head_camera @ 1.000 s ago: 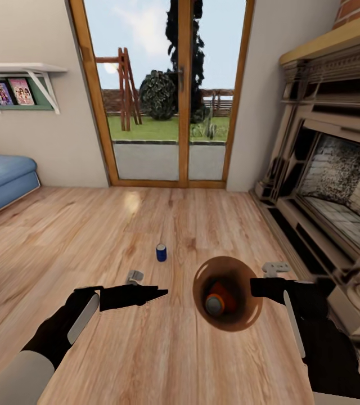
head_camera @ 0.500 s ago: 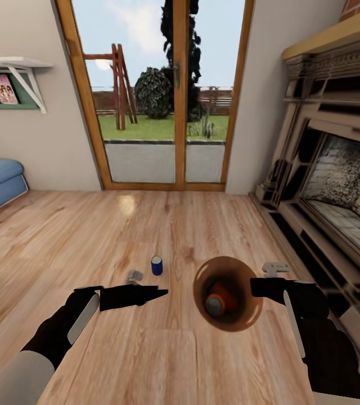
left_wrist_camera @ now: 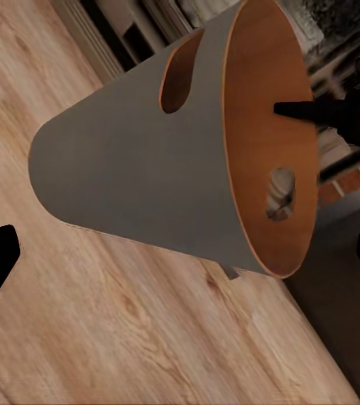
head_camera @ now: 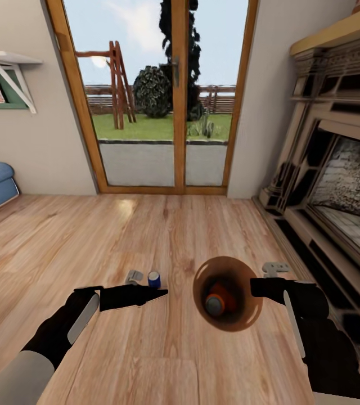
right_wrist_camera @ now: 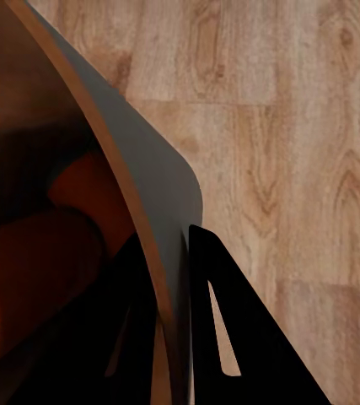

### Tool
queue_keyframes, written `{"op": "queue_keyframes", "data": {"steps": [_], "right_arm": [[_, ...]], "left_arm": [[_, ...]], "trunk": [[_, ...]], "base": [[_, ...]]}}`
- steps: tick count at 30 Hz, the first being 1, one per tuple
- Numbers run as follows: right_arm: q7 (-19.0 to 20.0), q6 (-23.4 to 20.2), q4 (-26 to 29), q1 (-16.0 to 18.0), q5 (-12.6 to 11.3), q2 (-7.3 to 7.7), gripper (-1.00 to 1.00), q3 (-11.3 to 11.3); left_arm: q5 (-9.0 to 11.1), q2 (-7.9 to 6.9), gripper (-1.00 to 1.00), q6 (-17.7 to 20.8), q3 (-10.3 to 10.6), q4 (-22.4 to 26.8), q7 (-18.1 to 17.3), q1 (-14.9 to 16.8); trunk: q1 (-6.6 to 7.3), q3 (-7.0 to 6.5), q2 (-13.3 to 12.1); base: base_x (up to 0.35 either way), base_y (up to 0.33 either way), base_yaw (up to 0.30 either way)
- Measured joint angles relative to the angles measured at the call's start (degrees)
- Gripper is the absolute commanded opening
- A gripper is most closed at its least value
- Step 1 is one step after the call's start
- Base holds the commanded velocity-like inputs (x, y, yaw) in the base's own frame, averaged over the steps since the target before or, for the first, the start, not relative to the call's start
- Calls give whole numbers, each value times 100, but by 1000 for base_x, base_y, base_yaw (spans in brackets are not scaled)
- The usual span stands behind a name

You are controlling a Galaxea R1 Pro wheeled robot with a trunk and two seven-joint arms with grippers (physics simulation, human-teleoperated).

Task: Put the three can of soda from the living room inside the tash can in the kitchen.

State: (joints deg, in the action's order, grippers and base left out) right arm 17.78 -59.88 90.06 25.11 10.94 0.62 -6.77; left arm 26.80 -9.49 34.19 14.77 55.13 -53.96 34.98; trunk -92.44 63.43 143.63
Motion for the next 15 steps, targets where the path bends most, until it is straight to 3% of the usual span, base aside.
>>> {"op": "queue_keyframes", "data": {"steps": [15], "right_arm": [[-1, 1, 0, 0, 14, 0, -100, 1]], "left_arm": [[2, 0, 100, -1, 0, 5, 5, 0]], "trunk": [[0, 0, 0]], "base": [[337, 0, 0]]}}
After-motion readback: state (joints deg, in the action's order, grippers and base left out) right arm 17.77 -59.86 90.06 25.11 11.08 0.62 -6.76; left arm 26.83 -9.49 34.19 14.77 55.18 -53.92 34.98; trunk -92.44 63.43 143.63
